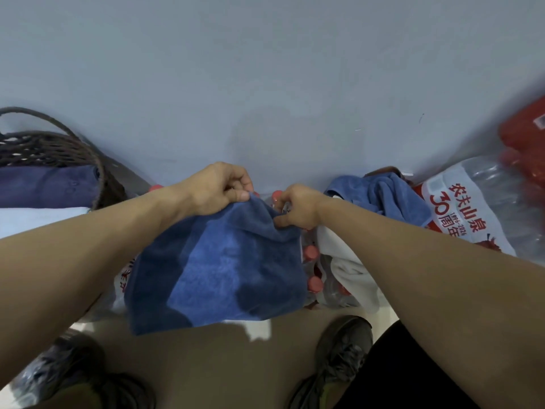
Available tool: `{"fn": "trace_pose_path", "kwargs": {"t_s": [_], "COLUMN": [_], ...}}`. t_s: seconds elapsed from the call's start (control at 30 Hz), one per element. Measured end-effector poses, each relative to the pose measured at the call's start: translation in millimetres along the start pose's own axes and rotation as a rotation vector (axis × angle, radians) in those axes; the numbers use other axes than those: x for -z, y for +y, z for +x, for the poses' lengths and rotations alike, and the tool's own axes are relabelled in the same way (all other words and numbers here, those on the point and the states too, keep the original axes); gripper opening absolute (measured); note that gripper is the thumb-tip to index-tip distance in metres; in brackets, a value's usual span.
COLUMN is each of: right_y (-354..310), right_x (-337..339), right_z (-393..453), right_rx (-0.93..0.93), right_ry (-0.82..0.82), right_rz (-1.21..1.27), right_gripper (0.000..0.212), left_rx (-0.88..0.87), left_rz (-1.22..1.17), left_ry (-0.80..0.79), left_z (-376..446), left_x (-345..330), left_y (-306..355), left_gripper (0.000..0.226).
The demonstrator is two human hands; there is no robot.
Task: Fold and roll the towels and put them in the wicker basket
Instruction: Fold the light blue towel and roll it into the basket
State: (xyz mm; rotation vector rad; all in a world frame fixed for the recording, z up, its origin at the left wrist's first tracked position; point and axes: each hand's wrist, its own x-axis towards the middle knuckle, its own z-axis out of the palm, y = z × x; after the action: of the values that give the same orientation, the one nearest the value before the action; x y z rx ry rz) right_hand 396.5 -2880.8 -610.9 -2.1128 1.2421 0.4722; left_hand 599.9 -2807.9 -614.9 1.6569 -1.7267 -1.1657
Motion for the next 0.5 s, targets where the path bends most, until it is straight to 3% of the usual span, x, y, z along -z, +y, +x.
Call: {"fn": "trace_pose_path", "kwargs": {"t_s": [0.07,0.17,0.2,0.3,0.4,0.5], "right_y": [-4.1,-15.3,-20.5,-34.7,-37.6,-32.7], "right_x": [4.5,10.6,12.4,15.6,21.0,29.8], "right_z": [-5.2,-15.1,-17.5,-25.7,-35.8,-50.5], "right_rx": [0.027,0.149,0.184,0.239,0.250,0.293], "right_ry": [-0.002,-0.028,-0.043,-0.083,-0.034,0.019], "right_rz": [0.085,0.195,0.176,0.122,0.144,0.149], "right_gripper": [0.020,0.051,0.050,0.023,0.030,0.024], "left_rx": [-0.008,0.002,0.003,-0.020,-0.019,0.004], "left_rz": [0.000,0.008,0.011,0.065,0.161,0.296], "left_ry": [-0.019,-0.056,-0.076,-0.103,-0.101,-0.223], "left_z": [-4.7,-12.7,-15.1,-21.5,-29.7,-44.1], "left_x": [5.3,13.0,14.2,17.6,26.8,38.3], "left_y": [4.9,15.1,19.5,37.4,57.6,72.5], "left_gripper": [0.005,0.008,0.008,0.010,0.005,0.019]}}
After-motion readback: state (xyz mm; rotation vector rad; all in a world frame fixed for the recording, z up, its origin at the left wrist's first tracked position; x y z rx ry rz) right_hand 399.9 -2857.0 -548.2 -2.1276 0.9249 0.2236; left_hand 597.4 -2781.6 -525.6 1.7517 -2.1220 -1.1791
